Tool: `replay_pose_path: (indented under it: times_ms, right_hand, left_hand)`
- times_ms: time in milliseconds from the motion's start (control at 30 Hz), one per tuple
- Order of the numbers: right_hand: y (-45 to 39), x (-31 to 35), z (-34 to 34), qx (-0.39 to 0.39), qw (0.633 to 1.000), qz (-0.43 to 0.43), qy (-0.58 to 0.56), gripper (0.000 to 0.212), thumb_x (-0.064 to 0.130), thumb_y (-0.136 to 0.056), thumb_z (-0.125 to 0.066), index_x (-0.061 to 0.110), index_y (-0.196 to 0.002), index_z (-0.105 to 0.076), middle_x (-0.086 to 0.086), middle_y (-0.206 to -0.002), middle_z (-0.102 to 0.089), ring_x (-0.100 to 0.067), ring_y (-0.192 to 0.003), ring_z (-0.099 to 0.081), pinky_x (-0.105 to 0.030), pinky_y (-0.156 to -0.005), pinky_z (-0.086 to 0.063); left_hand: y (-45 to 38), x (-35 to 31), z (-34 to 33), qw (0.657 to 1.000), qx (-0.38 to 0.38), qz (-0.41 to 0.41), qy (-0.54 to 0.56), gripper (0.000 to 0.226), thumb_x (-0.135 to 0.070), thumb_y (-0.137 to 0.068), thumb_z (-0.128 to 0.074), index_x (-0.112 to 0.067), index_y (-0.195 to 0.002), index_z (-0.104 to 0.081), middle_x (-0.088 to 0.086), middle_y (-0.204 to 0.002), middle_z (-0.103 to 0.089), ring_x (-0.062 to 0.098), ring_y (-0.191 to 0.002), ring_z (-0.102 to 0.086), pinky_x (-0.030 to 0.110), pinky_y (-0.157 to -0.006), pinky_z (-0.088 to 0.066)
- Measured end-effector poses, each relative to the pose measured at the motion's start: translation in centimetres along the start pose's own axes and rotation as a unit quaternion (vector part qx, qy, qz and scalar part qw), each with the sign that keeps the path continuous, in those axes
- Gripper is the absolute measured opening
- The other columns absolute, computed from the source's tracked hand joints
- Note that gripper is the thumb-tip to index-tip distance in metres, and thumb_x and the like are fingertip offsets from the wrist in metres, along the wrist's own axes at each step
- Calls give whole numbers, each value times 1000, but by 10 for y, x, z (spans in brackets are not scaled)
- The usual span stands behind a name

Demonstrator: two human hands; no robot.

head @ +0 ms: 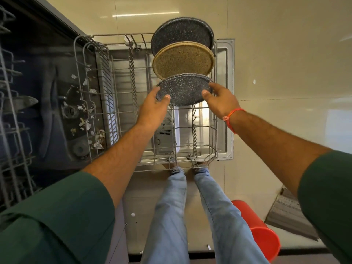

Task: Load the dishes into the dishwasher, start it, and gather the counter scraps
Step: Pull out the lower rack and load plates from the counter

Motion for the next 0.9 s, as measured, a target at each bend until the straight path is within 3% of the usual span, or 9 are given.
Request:
replay_pose_path:
  times_ms: [100,233,400,600,733,900]
  right_hand:
    - [19,3,-5,3,1000,-7,-25,54,40,-103,-50,21,-152,-42,-7,-146,-52,-24,-133,-50,-29,-108,-35]
    - [55,11,-7,-1,996,-15,-91,53,45,-101,-52,24,-149,-46,-5,-147,-52,-21,-133,-51,-40,-115,-37]
    - [112,24,3,-13,982,-8,-189,48,36,-102,-54,15,-145,-51,-4,-144,-55,-12,-124,-52,-28,-106,-39]
    - [185,47,26,1,964,-15,-264,43,50,-90,-58,26,-125,-64,11,-122,-64,-6,-115,-56,-37,-111,-39]
    - [236,71,54,20,956,24,-291,27,43,-99,-51,27,-116,-65,15,-112,-62,-7,-116,-54,-41,-112,-39]
    - [298,105,89,41,946,58,-316,30,42,-104,-46,28,-123,-63,4,-129,-61,-12,-123,-54,-42,-109,-42]
  left_hand:
    - [29,0,-2,999,1,8,46,56,-35,-103,-55,-28,-155,-36,2,-156,-41,4,-125,-41,23,-98,-32]
    - [77,-5,0,994,4,23,109,54,-34,-104,-54,-27,-155,-36,0,-159,-37,17,-143,-38,28,-101,-32]
    - [144,-16,15,982,3,37,187,51,-32,-103,-55,-25,-152,-41,-3,-153,-45,14,-140,-43,30,-110,-35]
    - [225,-44,40,969,3,38,245,49,-32,-105,-51,-24,-152,-40,0,-153,-46,17,-137,-47,39,-117,-35]
    - [282,-70,53,960,-9,16,278,49,-36,-106,-47,-23,-152,-38,3,-151,-47,19,-132,-51,37,-113,-41]
    - [351,-96,66,947,-35,-24,320,49,-37,-106,-47,-24,-153,-38,6,-151,-48,20,-131,-53,40,-113,-42]
Point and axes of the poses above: each hand's wrist, its own y-axis away from the middle knuckle, its own z-axis out of the back of the hand, x = y × z, the point moved 9 cm from there along -y, towards the middle knuckle
